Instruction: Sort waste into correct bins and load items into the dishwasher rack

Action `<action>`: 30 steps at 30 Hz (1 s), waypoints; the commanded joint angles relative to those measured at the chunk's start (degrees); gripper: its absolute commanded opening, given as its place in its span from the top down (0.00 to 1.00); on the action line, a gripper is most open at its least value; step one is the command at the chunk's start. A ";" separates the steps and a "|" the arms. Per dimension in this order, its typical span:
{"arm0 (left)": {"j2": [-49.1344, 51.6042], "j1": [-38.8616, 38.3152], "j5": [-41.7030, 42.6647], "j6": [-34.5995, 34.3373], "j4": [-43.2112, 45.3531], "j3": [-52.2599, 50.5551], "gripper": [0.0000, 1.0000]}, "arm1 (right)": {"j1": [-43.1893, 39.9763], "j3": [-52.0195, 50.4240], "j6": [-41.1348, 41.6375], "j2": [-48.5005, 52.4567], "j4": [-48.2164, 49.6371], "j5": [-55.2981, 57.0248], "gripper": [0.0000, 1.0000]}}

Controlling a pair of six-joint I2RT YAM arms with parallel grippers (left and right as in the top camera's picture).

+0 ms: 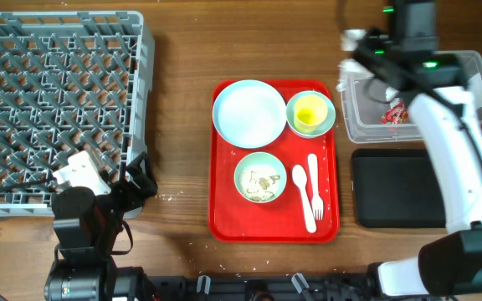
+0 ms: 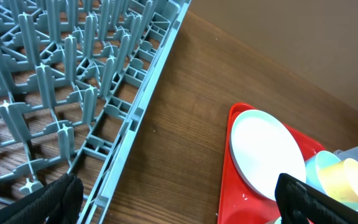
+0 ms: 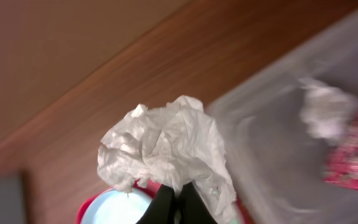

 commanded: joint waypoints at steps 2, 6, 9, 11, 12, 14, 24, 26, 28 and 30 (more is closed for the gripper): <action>0.02 0.26 -0.55 1.27 0.17 0.94 0.00 | -8.20 0.07 1.57 1.31 -1.51 0.37 0.96; 0.02 0.26 -0.55 1.27 0.17 0.94 0.00 | -11.65 0.07 1.57 2.89 -1.64 0.31 0.74; 0.02 0.26 -0.55 1.27 0.17 0.94 0.00 | -11.65 0.07 -0.15 3.82 -2.10 0.09 0.41; 0.02 0.26 -0.55 1.27 0.17 0.94 0.00 | -11.63 0.07 -1.38 4.44 -3.02 -0.17 0.23; 0.02 0.26 -0.55 1.29 0.17 0.94 0.00 | -11.63 0.07 -1.40 4.46 -3.52 -0.15 0.22; 0.02 0.26 -0.55 1.27 0.17 0.94 0.00 | -11.63 0.09 -2.78 4.39 -4.42 -0.68 0.21; 0.02 0.26 -0.55 1.27 0.17 0.94 0.00 | -11.63 0.13 -11.72 -11.74 -9.73 -12.61 0.08; 0.02 0.26 -0.55 1.27 0.17 0.94 0.00 | -11.63 0.13 -11.80 -15.13 -12.61 -17.46 0.00; 0.02 0.26 -0.55 1.27 0.17 0.94 0.00 | -11.63 0.11 -13.88 -16.96 -16.31 -25.27 0.00; 0.02 0.26 -0.55 1.29 0.17 0.94 0.00 | -11.08 0.07 -18.84 -17.16 -18.84 -33.62 0.00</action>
